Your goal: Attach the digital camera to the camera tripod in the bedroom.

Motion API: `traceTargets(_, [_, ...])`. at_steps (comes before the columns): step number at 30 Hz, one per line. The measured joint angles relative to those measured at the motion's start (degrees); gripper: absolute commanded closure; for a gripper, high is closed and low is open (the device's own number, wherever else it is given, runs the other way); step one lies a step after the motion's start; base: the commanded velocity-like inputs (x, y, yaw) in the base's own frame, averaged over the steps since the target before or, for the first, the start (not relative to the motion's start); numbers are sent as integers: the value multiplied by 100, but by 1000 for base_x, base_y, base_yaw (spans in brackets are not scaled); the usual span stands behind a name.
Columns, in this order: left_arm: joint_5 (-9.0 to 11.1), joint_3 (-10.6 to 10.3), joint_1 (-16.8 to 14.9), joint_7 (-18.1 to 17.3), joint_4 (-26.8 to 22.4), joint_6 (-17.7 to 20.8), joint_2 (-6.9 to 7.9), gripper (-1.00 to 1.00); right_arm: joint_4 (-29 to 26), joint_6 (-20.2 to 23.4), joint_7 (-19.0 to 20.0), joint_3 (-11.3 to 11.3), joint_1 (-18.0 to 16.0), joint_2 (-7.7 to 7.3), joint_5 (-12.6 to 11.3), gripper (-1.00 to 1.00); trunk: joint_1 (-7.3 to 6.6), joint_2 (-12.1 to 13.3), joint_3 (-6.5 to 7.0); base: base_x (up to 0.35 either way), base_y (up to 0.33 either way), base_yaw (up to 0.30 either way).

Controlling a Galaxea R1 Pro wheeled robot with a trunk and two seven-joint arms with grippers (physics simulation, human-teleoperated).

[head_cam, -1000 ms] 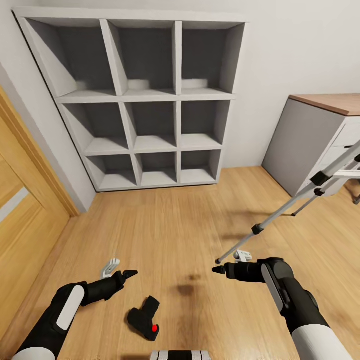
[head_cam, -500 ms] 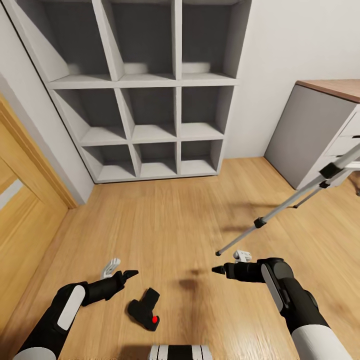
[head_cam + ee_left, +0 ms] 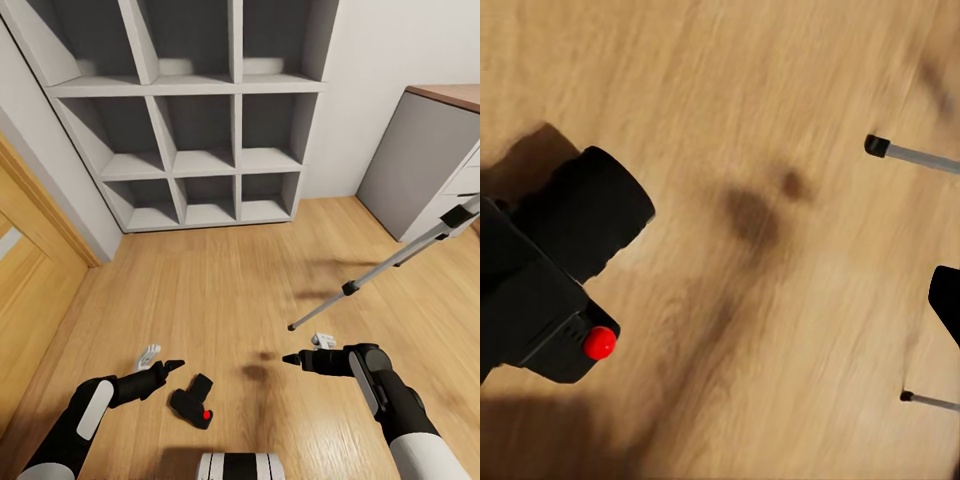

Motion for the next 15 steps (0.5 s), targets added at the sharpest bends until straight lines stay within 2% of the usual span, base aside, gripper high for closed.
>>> traceTargets(3, [6,0,0,-11,-9,1,0,-100,-74,3,198,-4,0,-2,-10,-100,8,-4,-66,0,0,0])
traceTargets(7, [12,-4,0,-16,-152,2,-4,-100,-178,9,917,-12,19,-12,9,-100,18,-9,-155,0,0,0])
traceTargets(10, [17,-22,-1,-8,-523,8,-28,-100,-197,8,1523,-20,30,-18,64,-100,26,-14,-222,0,0,0])
traceTargets(15, [-45,-30,6,33,-964,-5,-130,-100,-184,-1,1828,-21,34,-39,97,-100,39,-20,-333,0,0,0])
